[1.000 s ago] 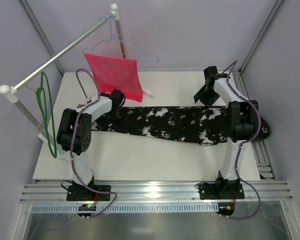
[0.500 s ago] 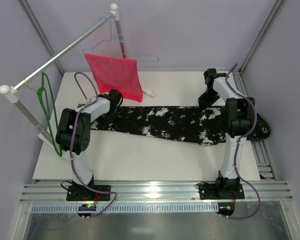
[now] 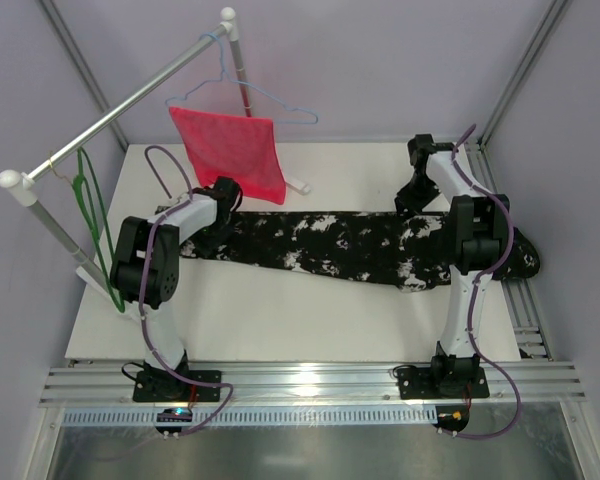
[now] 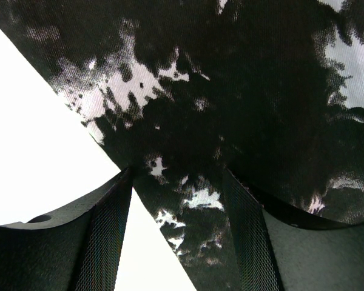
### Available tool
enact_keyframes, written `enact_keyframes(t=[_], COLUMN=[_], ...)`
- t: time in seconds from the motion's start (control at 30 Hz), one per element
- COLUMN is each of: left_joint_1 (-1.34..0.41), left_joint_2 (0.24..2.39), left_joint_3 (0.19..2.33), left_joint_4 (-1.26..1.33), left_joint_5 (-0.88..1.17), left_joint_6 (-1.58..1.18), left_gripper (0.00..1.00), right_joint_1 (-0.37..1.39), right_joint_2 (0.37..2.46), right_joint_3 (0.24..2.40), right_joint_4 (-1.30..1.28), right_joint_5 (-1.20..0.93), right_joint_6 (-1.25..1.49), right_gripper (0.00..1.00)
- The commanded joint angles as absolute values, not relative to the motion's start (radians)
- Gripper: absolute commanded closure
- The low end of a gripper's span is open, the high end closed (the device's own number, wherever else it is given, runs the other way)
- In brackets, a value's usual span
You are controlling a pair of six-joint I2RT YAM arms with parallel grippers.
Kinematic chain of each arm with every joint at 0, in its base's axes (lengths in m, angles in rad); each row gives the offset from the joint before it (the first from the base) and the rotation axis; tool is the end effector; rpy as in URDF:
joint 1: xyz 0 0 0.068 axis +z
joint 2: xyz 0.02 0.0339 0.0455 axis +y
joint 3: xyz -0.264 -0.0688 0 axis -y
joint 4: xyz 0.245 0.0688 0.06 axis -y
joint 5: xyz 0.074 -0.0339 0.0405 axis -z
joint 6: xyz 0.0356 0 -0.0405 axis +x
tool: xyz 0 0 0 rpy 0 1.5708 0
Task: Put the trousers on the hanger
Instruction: Fold the trousers
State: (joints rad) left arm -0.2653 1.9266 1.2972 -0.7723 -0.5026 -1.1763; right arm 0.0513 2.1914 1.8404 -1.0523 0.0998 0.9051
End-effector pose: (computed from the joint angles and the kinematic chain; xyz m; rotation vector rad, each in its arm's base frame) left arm 0.3548 -0.0786 0.1615 -1.2232 2.3654 0.3646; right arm 0.4421 0.0191 0.1925 1.2315 2.6775 -0.0168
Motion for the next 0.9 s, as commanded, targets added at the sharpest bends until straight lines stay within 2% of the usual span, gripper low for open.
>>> enact_keyframes(t=[0.0, 0.5, 0.7, 0.73, 0.77, 0.87], left_joint_1=[-0.252, -0.253, -0.252, -0.252, -0.252, -0.252], left_joint_2=[1.987, 1.973, 1.973, 1.973, 1.973, 1.974], left_joint_3=[1.266, 1.247, 1.246, 1.246, 1.246, 1.25], left_joint_4=[-0.732, -0.726, -0.727, -0.727, -0.729, -0.735], left_joint_5=[-0.459, -0.443, -0.442, -0.442, -0.443, -0.448], left_joint_6=[-1.181, -1.19, -1.195, -1.195, -1.196, -1.201], left_gripper=[0.37, 0.37, 0.37, 0.37, 0.37, 0.37], right_joint_1=[0.052, 0.052, 0.052, 0.052, 0.052, 0.051], right_joint_2=[2.195, 2.249, 2.264, 2.266, 2.267, 2.258], right_joint_3=[1.885, 1.927, 1.919, 1.917, 1.919, 1.914], right_joint_4=[-1.114, -1.152, -1.146, -1.144, -1.141, -1.118], right_joint_5=[0.074, 0.052, 0.055, 0.057, 0.057, 0.046], right_joint_6=[0.943, 0.966, 0.96, 0.957, 0.954, 0.928], right_gripper=[0.69, 0.67, 0.83, 0.87, 0.96, 0.96])
